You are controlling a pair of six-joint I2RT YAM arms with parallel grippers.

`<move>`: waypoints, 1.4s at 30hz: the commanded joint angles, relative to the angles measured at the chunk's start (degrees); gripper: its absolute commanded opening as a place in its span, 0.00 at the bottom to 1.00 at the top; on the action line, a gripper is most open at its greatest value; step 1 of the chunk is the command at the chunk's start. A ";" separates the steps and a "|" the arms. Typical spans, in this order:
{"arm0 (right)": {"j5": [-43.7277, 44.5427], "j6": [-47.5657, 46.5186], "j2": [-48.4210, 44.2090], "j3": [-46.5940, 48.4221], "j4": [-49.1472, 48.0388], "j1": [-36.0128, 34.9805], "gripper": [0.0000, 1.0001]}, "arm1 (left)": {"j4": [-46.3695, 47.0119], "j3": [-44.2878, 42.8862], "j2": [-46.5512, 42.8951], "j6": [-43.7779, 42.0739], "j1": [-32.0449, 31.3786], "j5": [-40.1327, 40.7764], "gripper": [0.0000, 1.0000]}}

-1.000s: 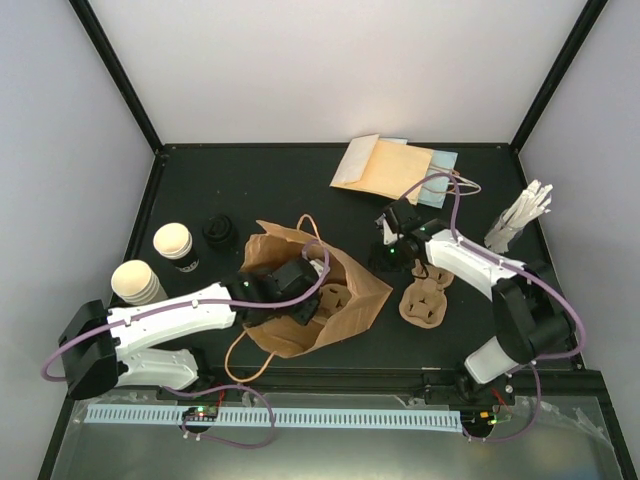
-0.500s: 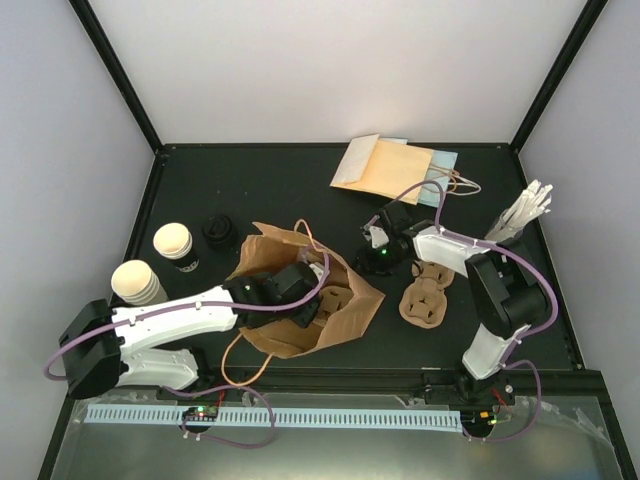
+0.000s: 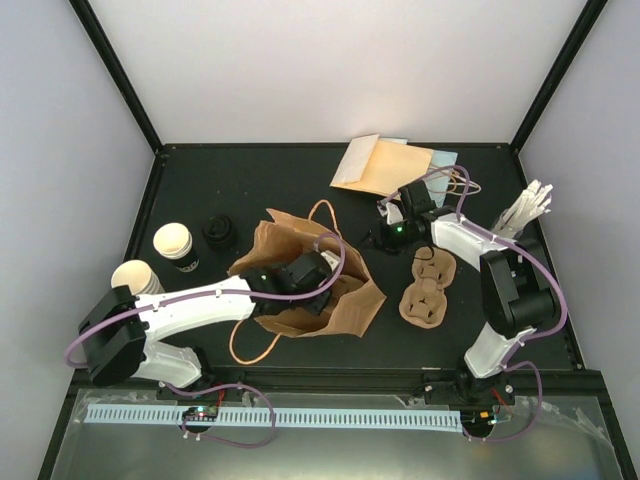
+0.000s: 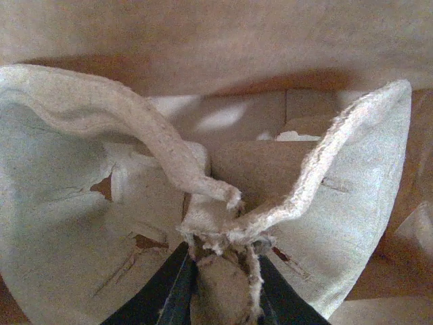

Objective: Pack the takeout coffee

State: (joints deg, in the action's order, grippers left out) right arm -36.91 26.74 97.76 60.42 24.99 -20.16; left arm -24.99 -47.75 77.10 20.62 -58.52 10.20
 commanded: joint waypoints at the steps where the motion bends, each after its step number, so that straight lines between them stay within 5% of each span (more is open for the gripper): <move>1: 1.99 -1.82 -1.07 2.02 2.11 0.16 0.39 | 3.14 -3.60 1.17 -1.88 0.51 1.19 0.18; 26: 8.25 -7.44 -1.94 0.11 4.25 -0.30 0.47 | 2.19 -1.77 1.21 -0.17 0.54 -2.50 0.17; 30: 10.33 -7.66 -3.11 -0.18 4.63 -0.39 0.53 | 1.44 -1.26 0.13 -0.14 0.52 -2.46 0.17; 35: 15.87 -7.49 -4.95 0.34 6.50 -0.32 0.91 | 1.50 0.12 -0.85 0.14 0.51 -2.71 0.17; 42: 9.44 -9.71 -6.01 0.48 6.50 -0.45 0.89 | 2.29 2.19 -1.74 0.54 0.51 -3.67 0.17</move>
State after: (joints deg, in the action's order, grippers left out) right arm -24.18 18.83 92.92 60.62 31.33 -20.27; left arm -23.09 -46.50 76.84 20.38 -58.17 7.73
